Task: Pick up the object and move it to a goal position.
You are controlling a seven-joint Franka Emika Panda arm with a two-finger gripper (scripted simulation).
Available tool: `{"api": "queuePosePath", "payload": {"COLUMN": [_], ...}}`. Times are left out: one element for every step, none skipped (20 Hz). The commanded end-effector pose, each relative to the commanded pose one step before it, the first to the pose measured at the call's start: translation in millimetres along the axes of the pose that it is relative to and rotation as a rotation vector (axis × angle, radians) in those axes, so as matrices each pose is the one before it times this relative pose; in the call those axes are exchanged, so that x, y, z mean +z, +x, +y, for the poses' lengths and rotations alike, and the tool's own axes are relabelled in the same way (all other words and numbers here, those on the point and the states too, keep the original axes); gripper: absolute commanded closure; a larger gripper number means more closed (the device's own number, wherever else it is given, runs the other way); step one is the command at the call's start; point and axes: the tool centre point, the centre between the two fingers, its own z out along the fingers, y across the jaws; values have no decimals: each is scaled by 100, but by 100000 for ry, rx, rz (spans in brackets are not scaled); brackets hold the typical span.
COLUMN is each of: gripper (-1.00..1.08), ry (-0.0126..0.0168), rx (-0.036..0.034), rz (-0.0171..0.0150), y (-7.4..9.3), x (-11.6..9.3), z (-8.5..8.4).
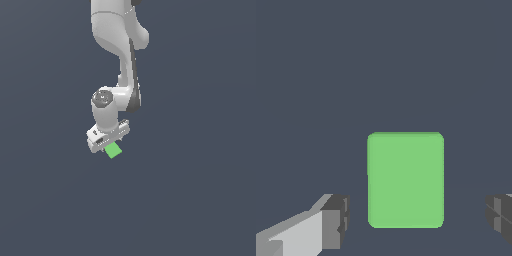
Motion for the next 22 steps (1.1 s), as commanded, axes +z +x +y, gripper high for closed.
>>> {"api": "queuePosePath", "payload": {"gripper": [-92, -92, -92, -92, -92, -92, -92, -92, -92, -92, -92, -92, -92, -92, -92, -92, 108, 108, 108, 108, 108, 108], "ry": [11, -1, 0, -1, 0, 0, 0, 0, 0, 0, 0, 0, -1, 0, 0, 0, 0, 0, 0, 0, 0, 0], "rx": [-20, -49, 0, -69, 0, -84, -49, -49, -49, 0, -49, 0, -48, 0, 0, 0, 0, 0, 0, 0, 0, 0], "rz": [-9, 2, 0, 4, 0, 5, 3, 3, 4, 0, 5, 0, 8, 0, 0, 0, 0, 0, 0, 0, 0, 0], "y": [-12, 5, -19, 4, -29, 1, -17, -14, -6, -16, 13, 3, 30, 14, 13, 5, 0, 0, 0, 0, 0, 0], "x": [253, 231, 298, 361, 427, 487, 548, 539, 467, 398, 325, 259, 189, 131, 74, 23, 0, 0, 0, 0, 0, 0], "z": [-6, -17, 4, -24, 5, -30, -14, -13, -10, 13, -4, 19, 1, 20, 15, 6, 0, 0, 0, 0, 0, 0]}}
